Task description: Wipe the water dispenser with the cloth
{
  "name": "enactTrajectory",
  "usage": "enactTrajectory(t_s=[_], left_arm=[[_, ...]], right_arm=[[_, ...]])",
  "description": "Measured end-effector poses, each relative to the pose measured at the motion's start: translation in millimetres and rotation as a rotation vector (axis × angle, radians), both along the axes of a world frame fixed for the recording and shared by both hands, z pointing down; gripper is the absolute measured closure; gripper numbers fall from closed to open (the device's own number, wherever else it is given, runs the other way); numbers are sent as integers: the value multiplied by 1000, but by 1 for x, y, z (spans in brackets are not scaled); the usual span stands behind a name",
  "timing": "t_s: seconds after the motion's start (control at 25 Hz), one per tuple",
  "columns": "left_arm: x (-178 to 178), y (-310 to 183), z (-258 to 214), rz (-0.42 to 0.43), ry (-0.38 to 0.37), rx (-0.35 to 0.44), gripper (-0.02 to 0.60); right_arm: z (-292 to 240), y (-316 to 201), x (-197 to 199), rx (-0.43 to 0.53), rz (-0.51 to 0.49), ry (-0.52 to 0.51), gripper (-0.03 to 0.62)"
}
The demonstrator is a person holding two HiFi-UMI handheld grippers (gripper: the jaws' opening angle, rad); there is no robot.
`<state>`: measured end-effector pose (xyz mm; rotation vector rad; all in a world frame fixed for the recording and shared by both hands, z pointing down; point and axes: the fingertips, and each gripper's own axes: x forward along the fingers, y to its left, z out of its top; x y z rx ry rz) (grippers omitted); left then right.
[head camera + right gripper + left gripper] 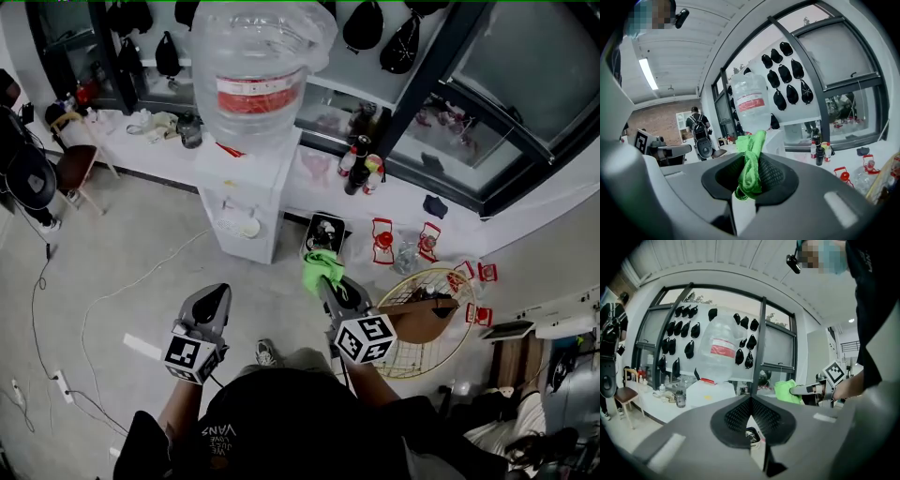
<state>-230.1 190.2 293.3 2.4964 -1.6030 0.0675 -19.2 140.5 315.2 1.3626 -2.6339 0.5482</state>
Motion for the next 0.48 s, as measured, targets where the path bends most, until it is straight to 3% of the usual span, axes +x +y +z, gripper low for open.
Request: enactTrajectory(t_s=[0.48], left_arm=[[12,-59,33,5,-11,-92,580]], right_arm=[[42,-87,-10,-25,-17,13,508]])
